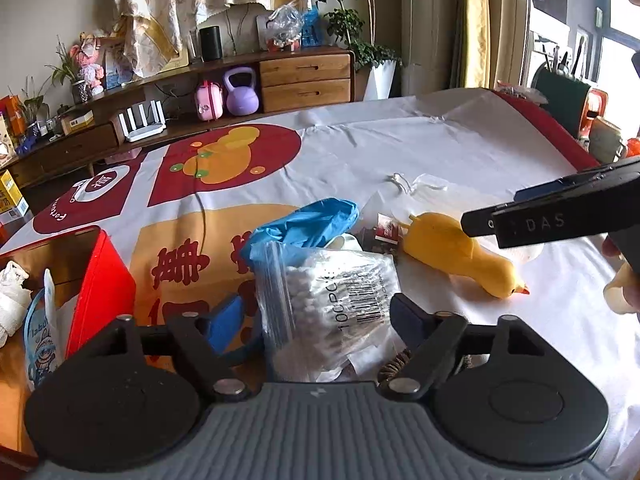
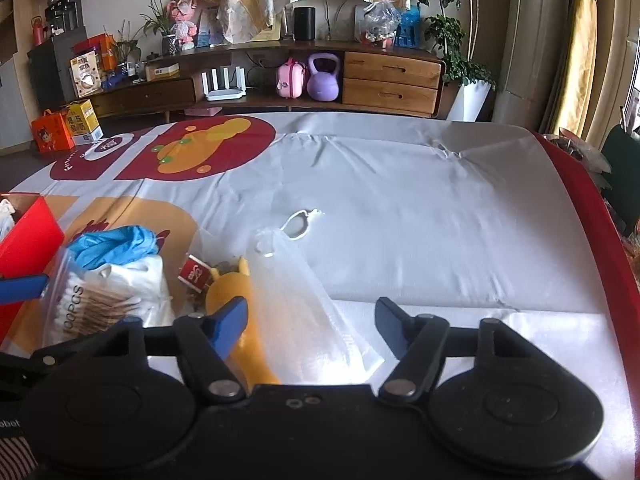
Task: Organize soft objects
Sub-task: 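Grasp the cotton swab bag with the left gripper while the right grasps the clear plastic bag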
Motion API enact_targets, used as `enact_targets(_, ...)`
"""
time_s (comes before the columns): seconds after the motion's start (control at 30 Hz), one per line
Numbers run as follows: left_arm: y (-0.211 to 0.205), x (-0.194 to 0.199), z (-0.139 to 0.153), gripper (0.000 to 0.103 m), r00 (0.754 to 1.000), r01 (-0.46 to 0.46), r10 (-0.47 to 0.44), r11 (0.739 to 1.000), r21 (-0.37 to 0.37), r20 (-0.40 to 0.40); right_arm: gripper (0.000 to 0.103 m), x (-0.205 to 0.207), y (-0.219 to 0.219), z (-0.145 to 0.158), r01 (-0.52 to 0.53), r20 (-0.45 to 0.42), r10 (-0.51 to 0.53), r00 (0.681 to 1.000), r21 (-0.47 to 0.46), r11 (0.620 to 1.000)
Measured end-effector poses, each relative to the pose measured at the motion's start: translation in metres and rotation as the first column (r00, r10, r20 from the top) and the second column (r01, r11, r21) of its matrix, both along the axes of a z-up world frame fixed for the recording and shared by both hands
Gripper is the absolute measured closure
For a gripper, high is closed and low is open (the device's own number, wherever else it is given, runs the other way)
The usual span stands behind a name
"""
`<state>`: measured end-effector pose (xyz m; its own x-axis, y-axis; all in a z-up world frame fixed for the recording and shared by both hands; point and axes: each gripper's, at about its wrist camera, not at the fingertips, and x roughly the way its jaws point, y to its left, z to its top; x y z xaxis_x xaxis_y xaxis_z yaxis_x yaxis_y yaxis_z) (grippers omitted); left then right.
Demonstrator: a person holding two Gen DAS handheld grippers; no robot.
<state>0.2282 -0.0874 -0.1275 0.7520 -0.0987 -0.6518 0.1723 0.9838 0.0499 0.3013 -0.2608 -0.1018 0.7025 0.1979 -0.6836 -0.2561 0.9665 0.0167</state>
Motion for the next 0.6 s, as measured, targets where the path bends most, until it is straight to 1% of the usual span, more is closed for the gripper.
enact_targets(0.03, -0.001, 0.0, 0.0, 0.025, 1.0, 0.001, -0.001, 1.0, 0.002, 0.001, 0.041, 0.001, -0.001, -0.001, 0.002, -0.003, -0.002, 1.0, 0.004, 1.0)
enact_targets(0.1, -0.001, 0.0, -0.001, 0.034, 1.0, 0.0, 0.0, 1.0, 0.009, 0.007, 0.044, 0.001, -0.001, -0.002, 0.002, -0.006, -0.002, 1.0, 0.013, 1.0)
enact_targets(0.17, -0.002, 0.0, -0.002, 0.04, 1.0, 0.006, -0.006, 1.0, 0.018, 0.002, 0.048, 0.0, -0.002, -0.002, 0.001, -0.007, -0.001, 1.0, 0.022, 1.0)
enact_targets(0.23, -0.004, -0.001, -0.003, 0.042, 1.0, 0.01, -0.011, 1.0, 0.023, 0.004, 0.054, -0.001, -0.004, 0.0, 0.001, -0.004, -0.001, 1.0, 0.032, 0.999)
enact_targets(0.33, -0.006, -0.003, -0.001, 0.049, 1.0, 0.011, -0.012, 0.999, 0.035, 0.013, 0.059, -0.004, -0.005, 0.001, 0.002, -0.009, -0.001, 1.0, 0.049, 0.999)
enact_targets(0.4, -0.007, -0.004, 0.0, 0.06, 1.0, 0.014, -0.015, 0.999, 0.038, 0.02, 0.064, -0.005, -0.005, 0.002, 0.008, -0.009, -0.007, 1.0, 0.05, 0.999)
enact_targets(0.47, -0.008, -0.005, 0.002, 0.067, 0.999, 0.023, -0.024, 0.999, 0.038, 0.025, 0.068, -0.007, -0.006, 0.003, 0.014, -0.005, -0.014, 1.0, 0.054, 0.998)
enact_targets(0.57, -0.01, -0.008, 0.004, 0.071, 0.999, 0.035, -0.036, 0.998, 0.047, 0.038, 0.075, -0.011, -0.009, 0.005, 0.022, 0.001, -0.022, 1.0, 0.057, 0.998)
enact_targets(0.6, -0.011, -0.009, 0.005, 0.073, 0.998, 0.04, -0.042, 0.998, 0.049, 0.042, 0.079, -0.012, -0.01, 0.006, 0.023, 0.004, -0.023, 1.0, 0.056, 0.998)
